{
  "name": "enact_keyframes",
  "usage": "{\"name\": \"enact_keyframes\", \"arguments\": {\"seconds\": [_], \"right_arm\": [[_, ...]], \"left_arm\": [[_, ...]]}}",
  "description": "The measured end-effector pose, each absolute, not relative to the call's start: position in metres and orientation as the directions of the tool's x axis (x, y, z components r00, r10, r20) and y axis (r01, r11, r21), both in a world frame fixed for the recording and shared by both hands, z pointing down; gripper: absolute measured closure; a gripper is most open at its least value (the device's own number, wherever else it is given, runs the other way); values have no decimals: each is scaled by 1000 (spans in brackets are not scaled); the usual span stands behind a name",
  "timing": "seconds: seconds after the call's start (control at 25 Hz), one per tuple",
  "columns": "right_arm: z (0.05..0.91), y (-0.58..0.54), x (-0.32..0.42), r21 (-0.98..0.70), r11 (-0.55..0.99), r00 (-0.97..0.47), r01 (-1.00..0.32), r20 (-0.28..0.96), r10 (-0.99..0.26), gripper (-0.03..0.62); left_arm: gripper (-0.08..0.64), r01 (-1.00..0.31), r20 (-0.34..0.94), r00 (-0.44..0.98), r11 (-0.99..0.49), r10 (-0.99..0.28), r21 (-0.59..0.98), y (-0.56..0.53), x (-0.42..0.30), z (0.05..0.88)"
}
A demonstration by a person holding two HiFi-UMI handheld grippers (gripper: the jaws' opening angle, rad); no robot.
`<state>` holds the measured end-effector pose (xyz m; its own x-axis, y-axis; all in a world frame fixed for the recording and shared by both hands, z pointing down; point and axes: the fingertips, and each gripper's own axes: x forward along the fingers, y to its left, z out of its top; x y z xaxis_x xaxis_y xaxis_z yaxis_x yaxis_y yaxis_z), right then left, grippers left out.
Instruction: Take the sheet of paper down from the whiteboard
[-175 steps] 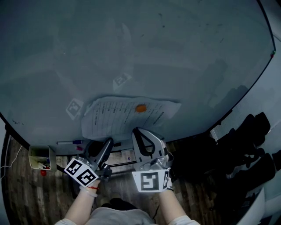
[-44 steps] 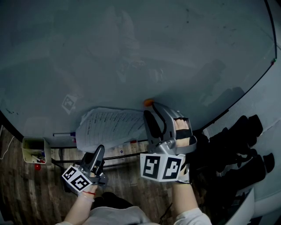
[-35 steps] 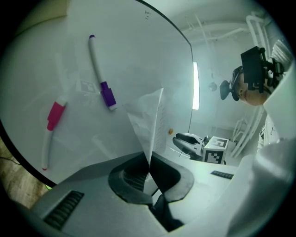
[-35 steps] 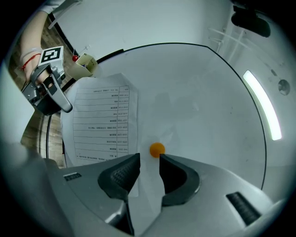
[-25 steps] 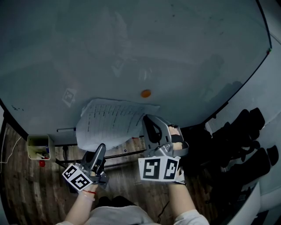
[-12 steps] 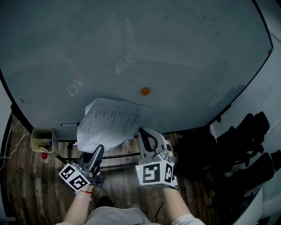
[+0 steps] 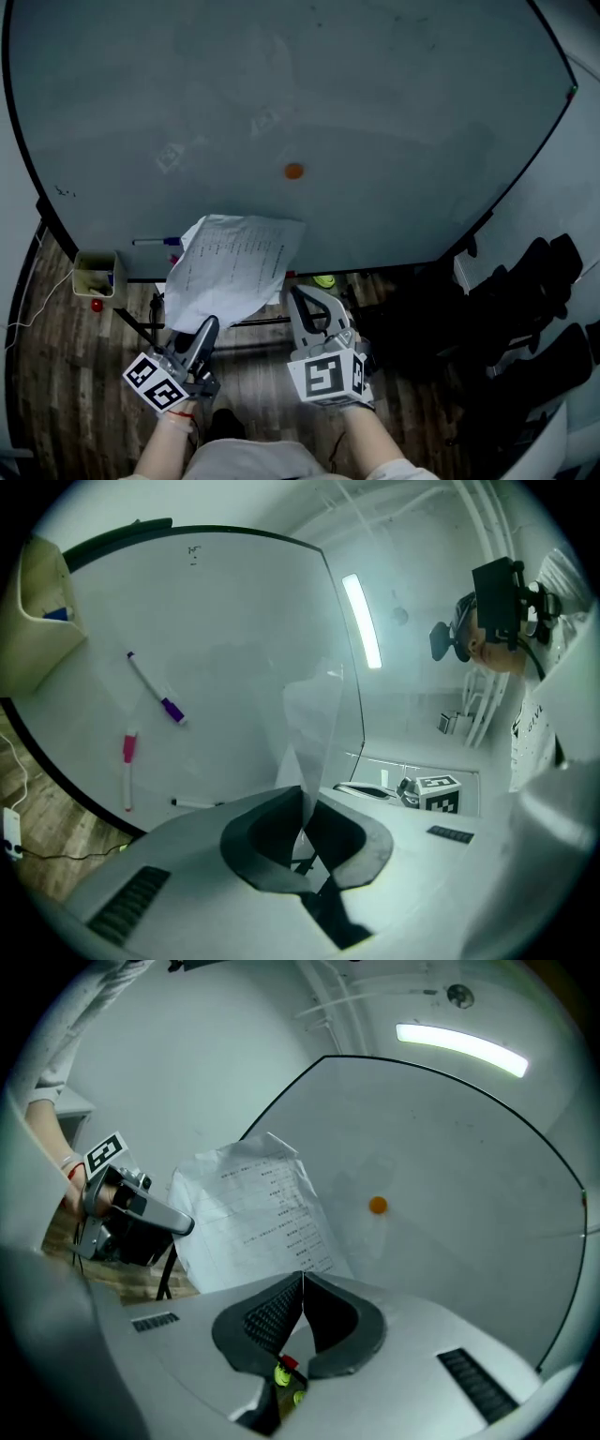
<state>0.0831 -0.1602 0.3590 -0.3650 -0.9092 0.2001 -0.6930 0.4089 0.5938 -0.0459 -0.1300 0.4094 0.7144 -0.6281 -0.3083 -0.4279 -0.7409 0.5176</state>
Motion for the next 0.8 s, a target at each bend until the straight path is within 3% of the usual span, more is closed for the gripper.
{"name": "enact_keyframes", "arguments": {"seconds": [0.8], "right_arm": [[415, -46, 88, 381, 524, -473, -762, 226, -852, 572]], "left_arm": [[545, -502, -226, 694, -685, -683, 529, -8, -52, 441]]}}
